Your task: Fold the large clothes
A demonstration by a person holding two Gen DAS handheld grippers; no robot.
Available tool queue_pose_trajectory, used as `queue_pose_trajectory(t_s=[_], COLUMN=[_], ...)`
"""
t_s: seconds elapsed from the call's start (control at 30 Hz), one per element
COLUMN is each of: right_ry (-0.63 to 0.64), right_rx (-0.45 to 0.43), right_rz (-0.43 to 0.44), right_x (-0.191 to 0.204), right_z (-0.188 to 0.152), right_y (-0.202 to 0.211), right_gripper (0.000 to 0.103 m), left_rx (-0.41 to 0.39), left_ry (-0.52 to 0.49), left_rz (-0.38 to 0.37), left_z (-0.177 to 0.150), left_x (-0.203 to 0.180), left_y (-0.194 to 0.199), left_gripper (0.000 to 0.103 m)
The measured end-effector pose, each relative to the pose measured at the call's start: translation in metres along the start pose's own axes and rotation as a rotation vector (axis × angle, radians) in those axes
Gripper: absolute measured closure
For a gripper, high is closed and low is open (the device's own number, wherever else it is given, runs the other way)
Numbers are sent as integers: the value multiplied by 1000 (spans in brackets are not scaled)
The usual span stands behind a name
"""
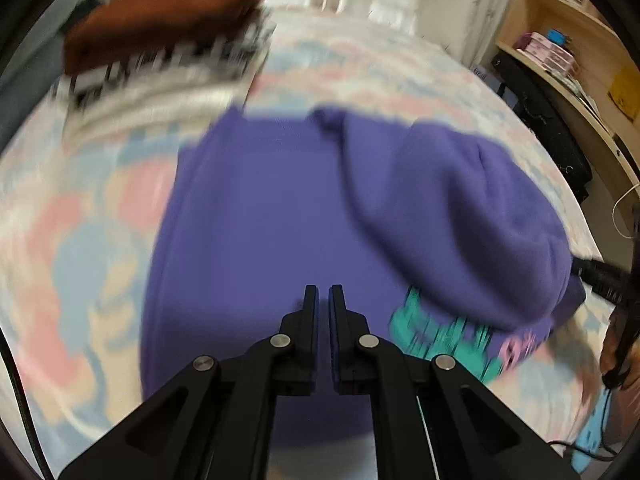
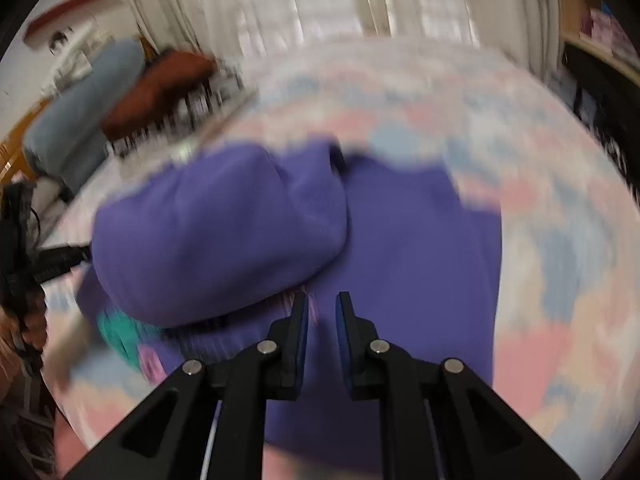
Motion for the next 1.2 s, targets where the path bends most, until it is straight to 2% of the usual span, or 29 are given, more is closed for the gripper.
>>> queue_pose_trajectory(t_s=[0.1,0.13,0.17,0.27,0.4,0.5,0.57,0.77,0.87,0.97,1.0,1.03,1.07,1.1,1.13,1.17,1.2], right_ry=[-62,-78,-92,-128,-183,-196,-203,-309,-376,-398,-398,-399,-399,-400,-403,-412,-427], right_rx=[60,66,67,40,0,-33,-44,-84,-86,-133,-148,-158,-162,-157,-145,-111,-93], right_rz=[59,80,99,156,277,334,380,496,542,547,530,517,489,447,415,408,395], right_x=[-12,-13,-14,-11,-3,7,13,13,11,15,18,20,23,25,26,28,28], right_z=[-39,-46,-52,-65,-59,-49,-42,-14,-3,4,6,7,9,10,13,17,18], right_y=[-5,-3,-1,9,15,11,6,-23,-45,-50,-50,-50,-49,-48,-48,-47,-46], right_gripper=[89,85,74,53,52,45,44,44,41,37,37,38,45,52,78,86,86], left_rx=[7,2,-8,-44,-69,-62,-53,-50,-77,-110,-125,-138,-141,-135,-124,-101,-77], left_ry=[29,34,38,49,64,83,105,226,265,306,314,319,324,340,356,368,373], left_rz=[-67,-100,-130,-221,-322,-392,-437,-569,-601,-611,-603,-596,-584,-537,-481,-406,-344], left_z=[-24,-29,-32,-37,-30,-24,-19,-5,1,6,5,7,9,11,13,13,12], left_x=[11,13,14,7,-5,-16,-20,-21,-22,-26,-27,-30,-33,-36,-39,-43,-45], left_y=[4,8,11,22,21,10,-2,-42,-50,-54,-52,-51,-50,-47,-44,-38,-33], left_gripper=[90,83,76,58,54,53,53,50,49,49,52,74,92,93,95,96,97])
Point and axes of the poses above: each gripper's, at about its wrist camera, not at the fingertips, and y roughly against the way its jaws point, x to its left, z to its top, the point moved 3 cm from there along -y, roughly the way its jaws point, and after that the axes turned 7 degrees about x, right-handed, at the moved point
